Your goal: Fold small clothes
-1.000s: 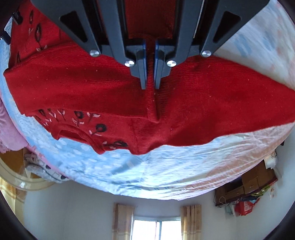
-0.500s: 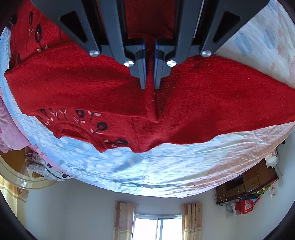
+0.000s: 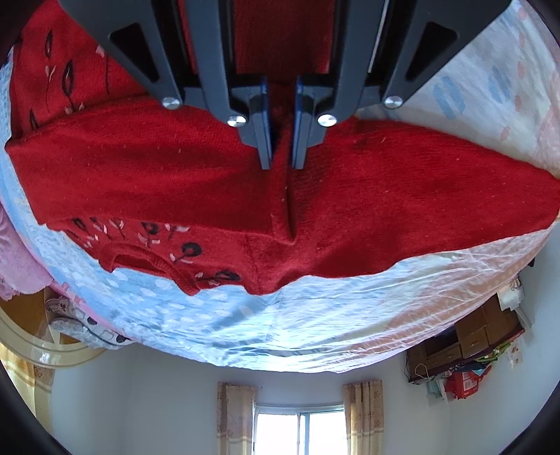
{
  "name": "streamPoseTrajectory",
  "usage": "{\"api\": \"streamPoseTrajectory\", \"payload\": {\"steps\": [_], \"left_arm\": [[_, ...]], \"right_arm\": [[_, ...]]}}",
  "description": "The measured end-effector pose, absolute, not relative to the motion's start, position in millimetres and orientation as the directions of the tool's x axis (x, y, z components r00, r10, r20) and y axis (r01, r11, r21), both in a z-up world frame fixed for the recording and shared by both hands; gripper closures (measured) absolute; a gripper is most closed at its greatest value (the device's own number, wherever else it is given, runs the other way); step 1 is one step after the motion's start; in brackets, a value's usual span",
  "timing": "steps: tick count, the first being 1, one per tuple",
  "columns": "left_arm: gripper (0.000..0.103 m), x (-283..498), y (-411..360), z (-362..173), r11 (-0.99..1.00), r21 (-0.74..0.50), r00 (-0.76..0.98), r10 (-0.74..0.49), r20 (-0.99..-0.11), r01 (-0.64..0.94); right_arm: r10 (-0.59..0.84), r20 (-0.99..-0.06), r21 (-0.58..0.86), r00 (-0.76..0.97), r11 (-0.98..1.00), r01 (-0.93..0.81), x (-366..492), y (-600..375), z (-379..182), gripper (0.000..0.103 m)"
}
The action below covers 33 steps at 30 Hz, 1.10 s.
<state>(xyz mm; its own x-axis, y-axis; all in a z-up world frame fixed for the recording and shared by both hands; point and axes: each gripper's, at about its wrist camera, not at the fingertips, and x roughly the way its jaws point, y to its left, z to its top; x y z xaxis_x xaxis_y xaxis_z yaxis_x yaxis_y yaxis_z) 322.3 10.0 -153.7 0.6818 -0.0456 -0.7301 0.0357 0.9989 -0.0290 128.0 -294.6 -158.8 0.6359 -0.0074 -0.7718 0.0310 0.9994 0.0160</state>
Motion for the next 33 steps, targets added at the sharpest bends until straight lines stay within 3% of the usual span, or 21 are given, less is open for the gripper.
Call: {"api": "streamPoseTrajectory", "payload": {"steps": [3,7,9,15,19,23,27,30,33], "left_arm": [[0.057,307.8,16.5,-149.9,1.0,-0.012,0.686,-0.013,-0.728,0.007],[0.053,271.0,27.5,-142.8,0.999,0.006,0.699,-0.028,-0.715,0.046],[0.042,253.5,32.4,-142.7,0.998,0.027,0.708,-0.024,-0.706,0.06],[0.041,215.5,44.9,-156.1,0.992,0.068,0.68,-0.024,-0.733,0.108],[0.039,202.0,63.2,-156.6,0.993,0.054,0.675,-0.03,-0.737,0.103],[0.039,201.1,88.7,-149.2,0.998,0.05,0.686,0.009,-0.728,0.041],[0.027,207.2,113.0,-146.4,0.997,0.065,0.695,0.074,-0.715,-0.04],[0.027,216.6,130.9,-146.7,0.994,0.05,0.688,0.105,-0.718,-0.099],[0.027,217.7,143.7,-148.9,0.99,0.047,0.685,0.124,-0.718,-0.131]], "right_arm": [[0.061,-0.728,0.06,0.682,0.998,-0.026,120.3,-280.0,-138.4,0.047],[0.143,-0.738,0.069,0.66,0.988,-0.137,107.3,-250.1,-132.6,0.047],[0.18,-0.755,0.082,0.631,0.98,-0.181,94.4,-241.9,-139.0,0.047],[0.215,-0.899,0.147,0.382,0.969,-0.199,66.8,-237.5,-198.6,0.047],[0.221,-0.931,0.158,0.29,0.961,-0.225,45.7,-227.3,-209.3,0.047],[0.22,-0.889,0.115,0.402,0.956,-0.27,43.7,-212.4,-172.2,0.047],[0.289,-0.792,0.104,0.538,0.932,-0.348,66.5,-183.7,-134.6,0.046],[0.343,-0.752,0.131,0.563,0.915,-0.383,101.1,-165.0,-139.5,0.046],[0.386,-0.784,0.218,0.485,0.904,-0.367,127.9,-137.9,-170.4,0.046]]}}
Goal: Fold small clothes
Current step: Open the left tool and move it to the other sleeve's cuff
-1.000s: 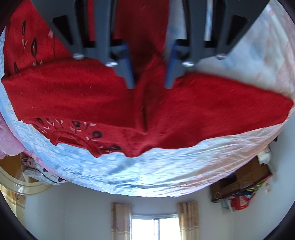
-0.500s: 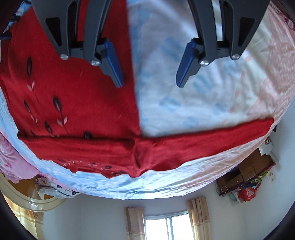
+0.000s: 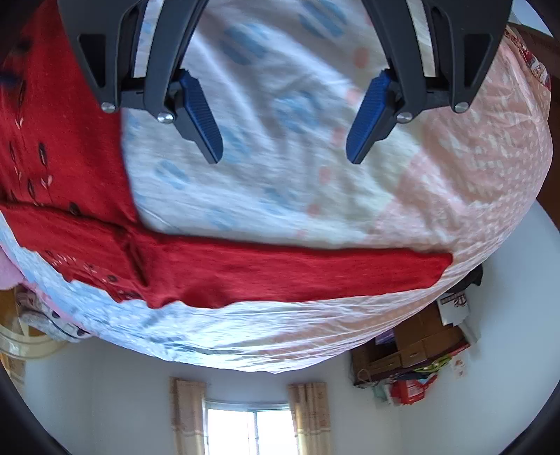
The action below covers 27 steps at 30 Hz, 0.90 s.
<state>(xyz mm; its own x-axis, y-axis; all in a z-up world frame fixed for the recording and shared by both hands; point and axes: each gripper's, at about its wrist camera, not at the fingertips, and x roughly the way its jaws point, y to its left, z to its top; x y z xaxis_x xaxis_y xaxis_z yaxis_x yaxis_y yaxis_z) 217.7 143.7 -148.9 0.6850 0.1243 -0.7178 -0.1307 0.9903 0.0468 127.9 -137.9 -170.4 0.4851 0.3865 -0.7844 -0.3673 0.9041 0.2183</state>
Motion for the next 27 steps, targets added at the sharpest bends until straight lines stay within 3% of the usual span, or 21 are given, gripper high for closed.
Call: {"api": "streamPoseTrajectory", "payload": {"steps": [2,4,9,17,23,27], "left_arm": [[0.027,218.4,151.2,-151.3,0.987,0.055,0.681,0.144,-0.718,-0.151],[0.027,217.7,158.9,-155.1,0.984,0.066,0.679,0.163,-0.716,-0.166],[0.027,220.2,173.3,-159.2,0.976,0.06,0.664,0.185,-0.724,-0.207],[0.023,216.6,170.1,-148.9,0.977,0.081,0.688,0.196,-0.699,-0.196],[0.023,225.5,176.6,-152.6,0.974,0.099,0.676,0.211,-0.706,-0.202],[0.023,236.3,188.3,-159.8,0.968,0.113,0.654,0.234,-0.72,-0.222]], "right_arm": [[0.389,-0.791,0.215,0.472,0.9,-0.38,127.0,-122.7,-180.1,0.041],[0.362,-0.801,0.154,0.478,0.894,-0.42,112.3,-113.2,-185.8,0.04],[0.379,-0.848,0.162,0.372,0.852,-0.499,93.4,-103.3,-190.0,0.04],[0.444,-0.744,0.147,0.5,0.838,-0.525,129.4,-75.1,-148.1,0.04],[0.504,-0.778,0.26,0.374,0.802,-0.538,152.9,-38.8,-179.7,0.039],[0.482,-0.793,0.167,0.372,0.759,-0.629,123.4,-19.4,-186.0,0.039]]}}
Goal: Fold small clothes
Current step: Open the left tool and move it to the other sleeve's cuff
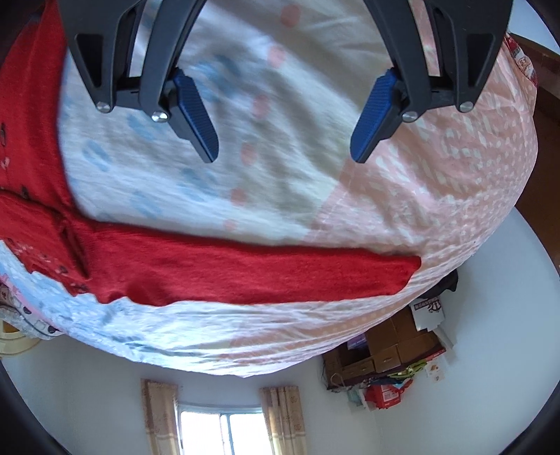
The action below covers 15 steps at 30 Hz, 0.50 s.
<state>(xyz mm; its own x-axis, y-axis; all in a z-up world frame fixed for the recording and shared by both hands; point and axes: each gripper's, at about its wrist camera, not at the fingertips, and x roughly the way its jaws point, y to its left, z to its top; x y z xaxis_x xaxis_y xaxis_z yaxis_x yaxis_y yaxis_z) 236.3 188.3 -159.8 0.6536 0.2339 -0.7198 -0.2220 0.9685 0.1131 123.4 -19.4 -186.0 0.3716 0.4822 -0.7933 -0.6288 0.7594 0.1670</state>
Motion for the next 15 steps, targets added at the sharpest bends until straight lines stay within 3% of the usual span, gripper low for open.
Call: {"api": "streamPoseTrajectory", "payload": {"steps": [7,10,15], "left_arm": [[0.022,267.2,237.1,-144.8,0.926,0.141,0.646,0.347,-0.68,-0.35],[0.014,282.0,258.9,-138.6,0.896,0.158,0.64,0.411,-0.65,-0.415],[0.014,310.0,297.8,-145.2,0.855,0.136,0.601,0.457,-0.656,-0.501]], "right_arm": [[0.508,-0.764,0.147,0.399,0.738,-0.658,127.6,-27.7,-164.6,0.039],[0.447,-0.737,0.066,0.506,0.794,-0.605,152.5,-36.4,-140.1,0.04],[0.316,-0.731,-0.037,0.604,0.867,-0.498,224.1,-32.0,-128.1,0.042]]}}
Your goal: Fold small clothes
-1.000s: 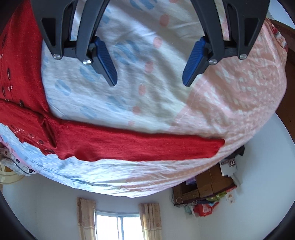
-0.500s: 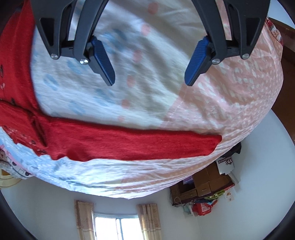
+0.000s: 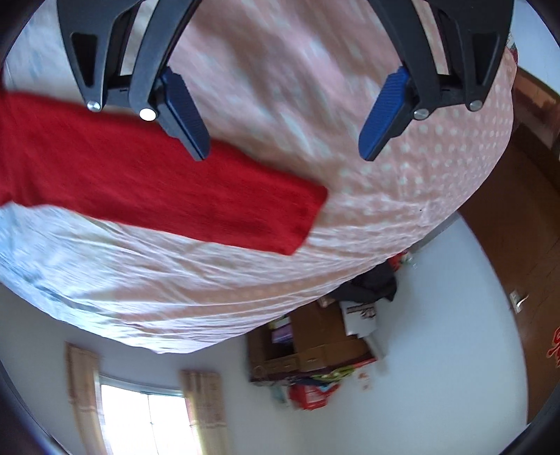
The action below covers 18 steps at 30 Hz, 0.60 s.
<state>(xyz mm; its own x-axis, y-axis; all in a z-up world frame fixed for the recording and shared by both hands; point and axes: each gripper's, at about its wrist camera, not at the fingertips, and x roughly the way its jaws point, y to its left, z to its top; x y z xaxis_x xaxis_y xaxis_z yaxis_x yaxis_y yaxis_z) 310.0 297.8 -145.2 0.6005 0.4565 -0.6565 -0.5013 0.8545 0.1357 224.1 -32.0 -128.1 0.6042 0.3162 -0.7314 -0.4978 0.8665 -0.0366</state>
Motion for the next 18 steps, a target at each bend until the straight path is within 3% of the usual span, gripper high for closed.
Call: {"api": "streamPoseTrajectory", "payload": {"steps": [5,9,12,14,18], "left_arm": [[0.013,336.8,329.6,-162.1,0.851,0.034,0.567,0.379,-0.732,-0.525],[0.003,339.7,332.4,-169.3,0.856,0.001,0.57,0.345,-0.745,-0.517],[0.0,338.7,324.1,-170.9,0.873,0.013,0.58,0.335,-0.742,-0.487],[0.0,338.5,325.0,-171.5,0.874,-0.001,0.586,0.325,-0.742,-0.486],[0.0,340.5,324.4,-171.7,0.874,0.01,0.585,0.333,-0.74,-0.486]], "right_arm": [[0.279,-0.729,-0.025,0.625,0.902,-0.431,282.0,-22.8,-132.2,0.052],[0.274,-0.734,-0.005,0.622,0.913,-0.408,307.8,-13.0,-141.8,0.06],[0.273,-0.747,-0.004,0.606,0.91,-0.415,315.4,-4.7,-150.2,0.075],[0.28,-0.747,0.005,0.603,0.909,-0.416,317.7,-2.2,-152.8,0.091],[0.303,-0.725,0.003,0.619,0.9,-0.436,315.6,5.8,-148.7,0.094]]}}
